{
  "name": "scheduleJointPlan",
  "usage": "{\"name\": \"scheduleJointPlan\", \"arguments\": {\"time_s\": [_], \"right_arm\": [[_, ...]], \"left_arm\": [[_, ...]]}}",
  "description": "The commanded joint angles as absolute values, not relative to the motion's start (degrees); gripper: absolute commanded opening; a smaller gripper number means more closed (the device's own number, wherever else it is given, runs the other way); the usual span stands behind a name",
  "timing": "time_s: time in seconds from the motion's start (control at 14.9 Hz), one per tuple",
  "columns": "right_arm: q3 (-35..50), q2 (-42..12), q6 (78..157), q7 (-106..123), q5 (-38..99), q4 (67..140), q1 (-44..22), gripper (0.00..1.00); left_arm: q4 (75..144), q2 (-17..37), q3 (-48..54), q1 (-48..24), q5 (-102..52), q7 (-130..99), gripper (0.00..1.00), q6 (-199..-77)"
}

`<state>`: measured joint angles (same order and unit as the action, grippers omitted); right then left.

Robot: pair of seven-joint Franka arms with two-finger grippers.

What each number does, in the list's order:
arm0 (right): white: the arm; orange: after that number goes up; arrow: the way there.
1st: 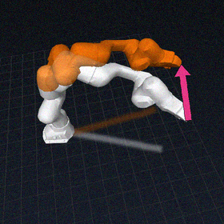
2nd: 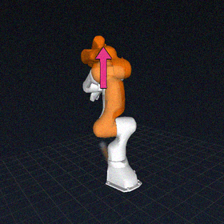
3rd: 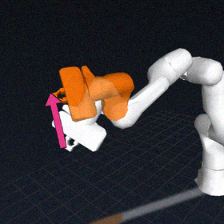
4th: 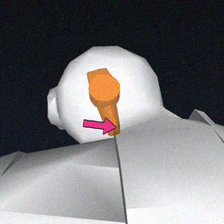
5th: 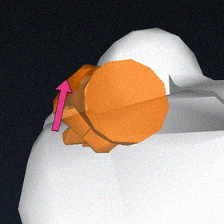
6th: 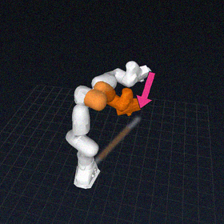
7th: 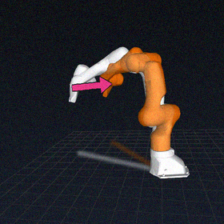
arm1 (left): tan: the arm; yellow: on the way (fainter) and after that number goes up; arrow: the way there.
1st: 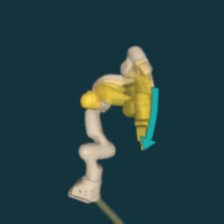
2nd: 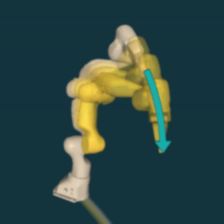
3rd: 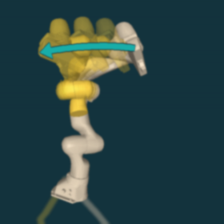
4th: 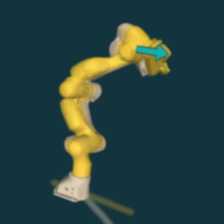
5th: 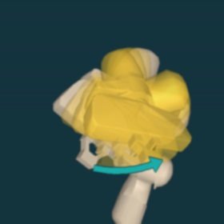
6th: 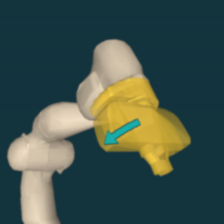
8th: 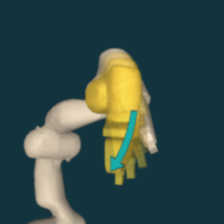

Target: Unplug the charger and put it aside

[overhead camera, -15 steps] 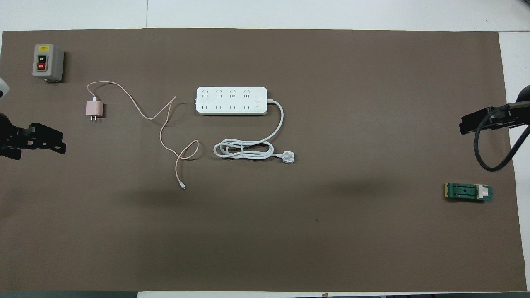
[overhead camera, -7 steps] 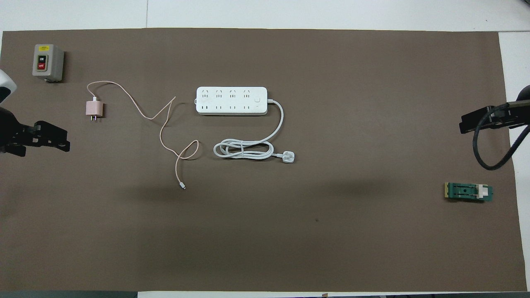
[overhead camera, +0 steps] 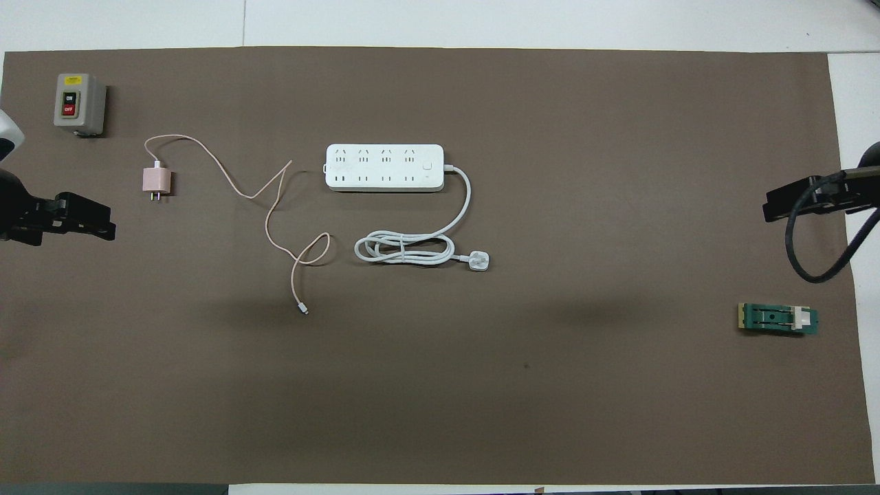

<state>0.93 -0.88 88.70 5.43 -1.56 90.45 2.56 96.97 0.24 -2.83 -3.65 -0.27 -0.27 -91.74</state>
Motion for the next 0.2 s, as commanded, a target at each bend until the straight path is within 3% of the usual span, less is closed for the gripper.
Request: {"name": "scheduleJointPlan", "arguments": {"time_s": [0.0, 0.13], "right_arm": [[1.5, 0.2, 88.9, 4.2, -2.7, 91.5, 2.8, 1.00], [1.5, 0.2, 88.9, 4.3, -2.7, 91.5, 2.9, 1.00]], "left_arm": [[96.1, 1.1, -3.8, -4.7, -0.7, 0.6, 1.00, -93.6], [96.1, 1.1, -3.8, -4.7, -0.8, 0.7, 1.00, -93.5]]}}
